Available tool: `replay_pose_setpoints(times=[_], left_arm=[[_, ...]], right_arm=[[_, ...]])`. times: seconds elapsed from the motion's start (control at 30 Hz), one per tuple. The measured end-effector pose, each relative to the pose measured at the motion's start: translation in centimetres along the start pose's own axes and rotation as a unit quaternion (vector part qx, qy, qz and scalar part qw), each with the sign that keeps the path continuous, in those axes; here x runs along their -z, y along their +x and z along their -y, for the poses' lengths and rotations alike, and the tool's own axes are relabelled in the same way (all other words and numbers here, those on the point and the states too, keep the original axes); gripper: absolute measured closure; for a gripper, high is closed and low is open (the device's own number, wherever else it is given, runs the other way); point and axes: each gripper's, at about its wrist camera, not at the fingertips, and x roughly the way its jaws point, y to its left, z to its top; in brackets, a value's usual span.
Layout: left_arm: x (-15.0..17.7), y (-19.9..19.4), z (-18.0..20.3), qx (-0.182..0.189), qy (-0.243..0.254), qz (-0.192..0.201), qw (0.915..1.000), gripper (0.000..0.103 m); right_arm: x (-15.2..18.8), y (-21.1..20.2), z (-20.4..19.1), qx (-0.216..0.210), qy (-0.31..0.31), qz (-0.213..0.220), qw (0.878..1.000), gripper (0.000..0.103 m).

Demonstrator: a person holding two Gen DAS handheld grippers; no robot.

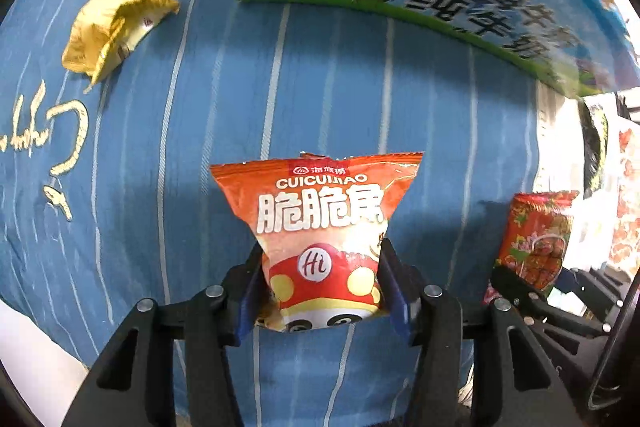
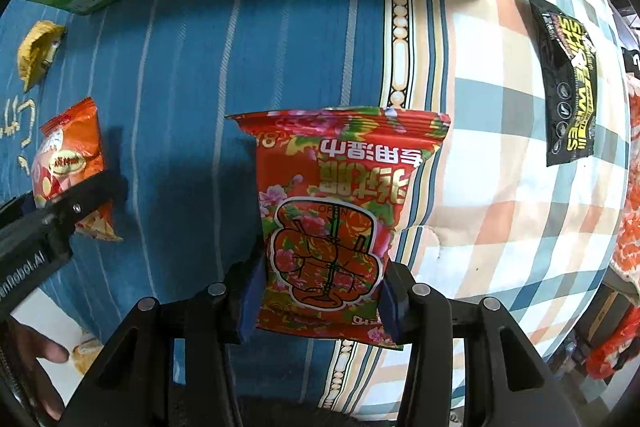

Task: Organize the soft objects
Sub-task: 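Carry both snack bags into the box and open both grippers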

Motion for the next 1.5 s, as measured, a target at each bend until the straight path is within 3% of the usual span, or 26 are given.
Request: replay_pose_setpoints(times=[0.3, 0.47, 0.67, 0.83, 0.97, 1.1, 1.5], left_arm=[[1.9, -7.2, 3.6, 0.001, 0.046, 0.072, 0.9964, 0.054], [1.4, -12.9, 3.6, 0.015, 0.064, 0.113, 0.9914, 0.054], [-3.1, -18.6, 2.6, 0.030, 0.081, 0.160, 0.9833, 0.054], [-7.5, -21.2, 2.9, 0.021, 0.088, 0.199, 0.9759, 0.054], [-10.7, -22.2, 3.3, 0.004, 0.095, 0.215, 0.9719, 0.054], [-13.8, -21.7, 3.4, -0.011, 0.099, 0.215, 0.9717, 0.054], [-22.2, -16.4, 2.1, -0.039, 0.076, 0.161, 0.9834, 0.054]], right_arm=[[0.7, -5.8, 1.8, -0.025, 0.000, 0.062, 0.998, 0.054], [0.8, -12.0, 3.6, -0.057, 0.012, 0.106, 0.993, 0.054], [-0.9, -19.2, 5.6, -0.090, 0.020, 0.157, 0.983, 0.054], [-4.7, -23.4, 5.8, -0.073, 0.017, 0.191, 0.979, 0.054], [-7.8, -24.2, 6.4, -0.059, 0.017, 0.191, 0.980, 0.054], [-11.0, -22.5, 6.4, -0.053, 0.023, 0.178, 0.982, 0.054], [-18.8, -15.0, 5.9, -0.016, 0.015, 0.107, 0.994, 0.054]])
